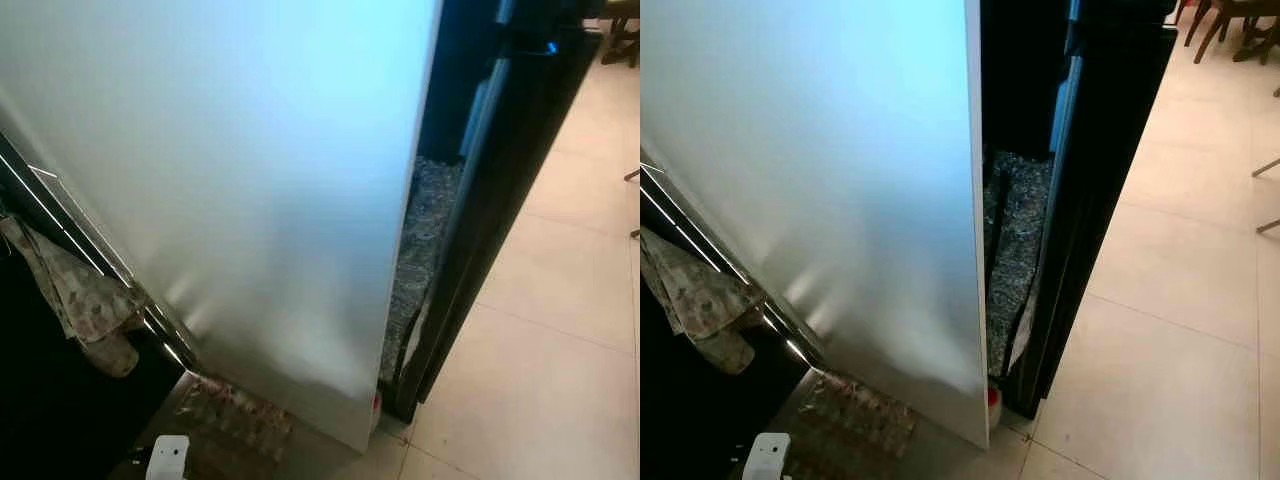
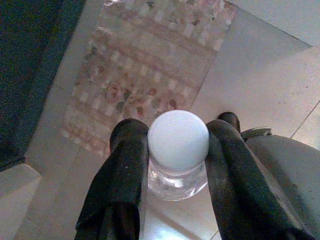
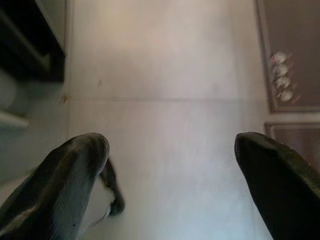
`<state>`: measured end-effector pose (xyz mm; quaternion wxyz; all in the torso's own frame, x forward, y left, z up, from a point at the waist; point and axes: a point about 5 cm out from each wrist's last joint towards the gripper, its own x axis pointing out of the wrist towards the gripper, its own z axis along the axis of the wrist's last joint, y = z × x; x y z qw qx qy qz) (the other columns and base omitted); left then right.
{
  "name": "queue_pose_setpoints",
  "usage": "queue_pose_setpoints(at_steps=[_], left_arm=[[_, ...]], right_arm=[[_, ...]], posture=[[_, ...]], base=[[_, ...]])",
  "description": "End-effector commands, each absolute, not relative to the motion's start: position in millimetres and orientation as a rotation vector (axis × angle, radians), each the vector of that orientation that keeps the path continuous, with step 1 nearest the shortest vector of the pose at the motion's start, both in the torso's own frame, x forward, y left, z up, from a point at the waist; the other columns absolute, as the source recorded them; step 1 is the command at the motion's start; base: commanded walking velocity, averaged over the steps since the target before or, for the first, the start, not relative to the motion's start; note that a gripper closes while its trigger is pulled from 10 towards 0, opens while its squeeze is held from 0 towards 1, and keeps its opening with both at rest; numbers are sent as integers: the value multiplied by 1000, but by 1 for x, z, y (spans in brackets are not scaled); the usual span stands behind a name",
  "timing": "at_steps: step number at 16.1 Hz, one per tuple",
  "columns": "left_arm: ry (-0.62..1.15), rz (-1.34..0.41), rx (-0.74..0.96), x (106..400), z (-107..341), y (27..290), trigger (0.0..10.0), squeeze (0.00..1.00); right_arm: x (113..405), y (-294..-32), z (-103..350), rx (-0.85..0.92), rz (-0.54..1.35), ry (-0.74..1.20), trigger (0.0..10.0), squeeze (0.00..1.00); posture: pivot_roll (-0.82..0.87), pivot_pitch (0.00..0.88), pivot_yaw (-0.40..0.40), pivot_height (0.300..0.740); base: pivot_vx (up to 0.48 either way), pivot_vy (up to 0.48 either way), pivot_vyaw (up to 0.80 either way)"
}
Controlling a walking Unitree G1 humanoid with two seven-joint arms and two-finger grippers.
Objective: Restocking fridge
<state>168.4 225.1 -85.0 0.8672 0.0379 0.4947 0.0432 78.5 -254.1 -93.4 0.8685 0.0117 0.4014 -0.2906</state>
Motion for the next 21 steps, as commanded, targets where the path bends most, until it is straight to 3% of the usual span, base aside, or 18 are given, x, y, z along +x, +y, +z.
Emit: queue_pose_setpoints(at_steps=[1, 2, 4, 9, 10, 11, 12, 14, 15, 19, 20, 21], left_arm=[[1059, 102, 90, 163, -86, 230, 10000, 0], [1058, 102, 95, 163, -86, 231, 10000, 0], [1058, 101, 105, 164, -86, 232, 10000, 0], [1052, 106, 107, 165, -85, 233, 10000, 0], [1052, 110, 106, 165, -85, 233, 10000, 0], [1051, 111, 106, 165, -85, 233, 10000, 0], [1052, 111, 107, 165, -85, 232, 10000, 0], [1049, 117, 101, 166, -85, 232, 10000, 0], [1049, 116, 100, 166, -85, 232, 10000, 0], [1051, 119, 97, 165, -85, 232, 10000, 0], [1052, 119, 97, 165, -85, 232, 10000, 0], [1053, 118, 97, 164, -85, 232, 10000, 0]], right_arm=[[110, -270, -79, -49, -615, 733, 10000, 0], [172, -300, -27, -194, -587, 411, 10000, 0], [197, -293, 11, -283, -475, 185, 10000, 0], [234, -205, 70, -190, -209, -64, 10000, 0], [238, -165, 80, -143, -75, -76, 10000, 0], [238, -142, 87, -109, 3, -73, 10000, 0], [243, -126, 94, -82, 33, -85, 10000, 0], [255, -117, 98, -27, 58, -74, 10000, 0], [259, -114, 102, -44, 66, -66, 10000, 1000], [265, -131, 115, -69, -99, -73, 10000, 1000], [269, -137, 117, -68, -133, -75, 10000, 788], [270, -138, 119, -69, -138, -79, 10000, 0]], posture=[[-104, 0, 119, 740], [-122, 2, 118, 740], [-132, 3, 119, 740], [-128, 0, 116, 740], [-126, 0, 117, 740], [-126, 0, 117, 740], [-130, 0, 116, 740], [-116, 0, 119, 740], [-112, 0, 115, 740], [-110, 0, 118, 740], [-113, 0, 121, 740], [-118, 0, 125, 740]], base=[[0, 0, 0], [0, 0, 0], [0, 0, 0], [0, 0, 0], [0, 0, 0], [0, 0, 0], [0, 0, 0], [0, 0, 0], [0, 0, 0], [0, 0, 0], [0, 0, 0], [0, 0, 0]])
